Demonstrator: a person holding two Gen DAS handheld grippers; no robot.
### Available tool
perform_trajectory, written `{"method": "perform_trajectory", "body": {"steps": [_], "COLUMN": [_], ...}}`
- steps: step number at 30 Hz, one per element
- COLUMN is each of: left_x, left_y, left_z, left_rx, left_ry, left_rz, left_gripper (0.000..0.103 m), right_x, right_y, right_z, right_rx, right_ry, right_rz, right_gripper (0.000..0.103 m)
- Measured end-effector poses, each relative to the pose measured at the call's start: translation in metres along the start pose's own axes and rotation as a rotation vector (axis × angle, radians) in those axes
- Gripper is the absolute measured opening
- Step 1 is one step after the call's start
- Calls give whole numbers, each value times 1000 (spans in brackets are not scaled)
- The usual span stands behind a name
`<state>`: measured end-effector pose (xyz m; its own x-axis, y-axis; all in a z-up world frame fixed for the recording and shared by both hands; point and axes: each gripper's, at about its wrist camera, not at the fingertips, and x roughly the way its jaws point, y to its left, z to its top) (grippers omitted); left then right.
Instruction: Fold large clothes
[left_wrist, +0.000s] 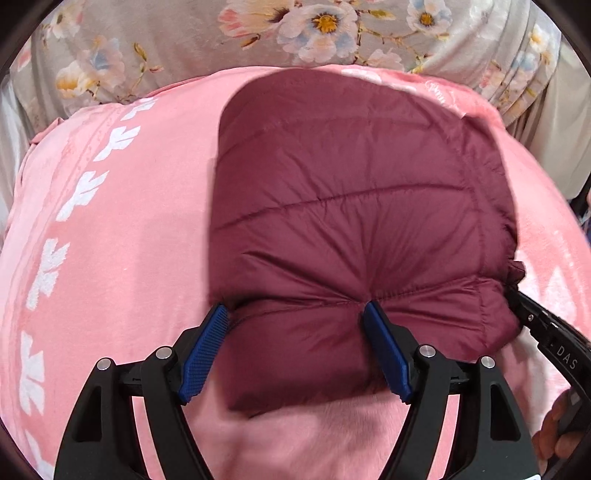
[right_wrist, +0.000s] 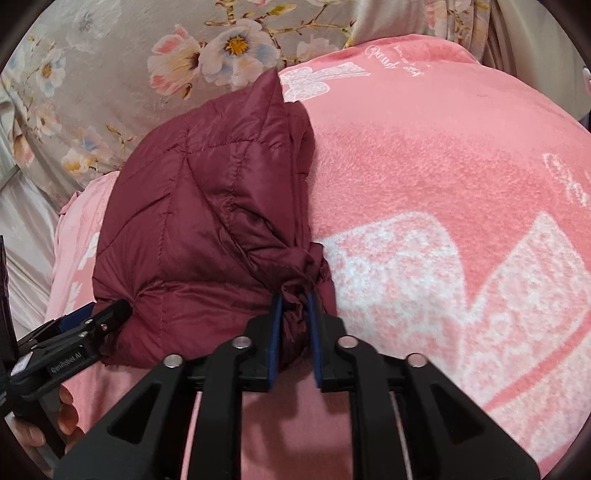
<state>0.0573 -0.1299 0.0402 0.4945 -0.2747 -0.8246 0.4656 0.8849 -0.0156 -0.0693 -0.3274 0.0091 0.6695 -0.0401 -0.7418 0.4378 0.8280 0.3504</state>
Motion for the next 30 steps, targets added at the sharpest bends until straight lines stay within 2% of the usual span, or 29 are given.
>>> {"method": "perform_trajectory", "body": {"steps": [1,5,8,9,10,11,15,17,18,20,23,30], "left_x": [-11,-38,-42,-41,-36,-29,-2,15,24,46,74,104], "left_y": [8,25,32,33,34,33,29,26,25,19,11,-6], "left_z": [7,46,88,99,116,131,169,175,179,181,176,157], "left_rx": [-11,-40,-59,-62,-67,-76,-77,-82,-84,-73,-59,-4], "left_ry": [-14,-86,-116,-117,-113,-101,-61,-36,-25,3,32,-24], "left_rz": [-16,-15,-10,-9,-6,-8,-13,-1,4,15,34,87], "left_gripper": [73,73,73,73,73,73,72,72,72,72,72,80], "right_x": [-9,-38,-41,-38,-32,-26,17,44,52,73,90,110], "right_y": [-1,0,14,22,26,27,32,37,40,45,43,39], "right_z": [5,41,79,96,108,120,155,166,167,168,159,135], "right_rx": [-8,23,19,13,18,32,131,158,157,150,113,-17], "right_ry": [-18,-98,-140,-149,-147,-140,-74,-29,-13,14,10,-40], "right_rz": [-3,30,62,74,87,98,127,128,129,109,66,-60], "right_gripper": [29,34,38,45,51,52,52,52,52,35,19,11]}}
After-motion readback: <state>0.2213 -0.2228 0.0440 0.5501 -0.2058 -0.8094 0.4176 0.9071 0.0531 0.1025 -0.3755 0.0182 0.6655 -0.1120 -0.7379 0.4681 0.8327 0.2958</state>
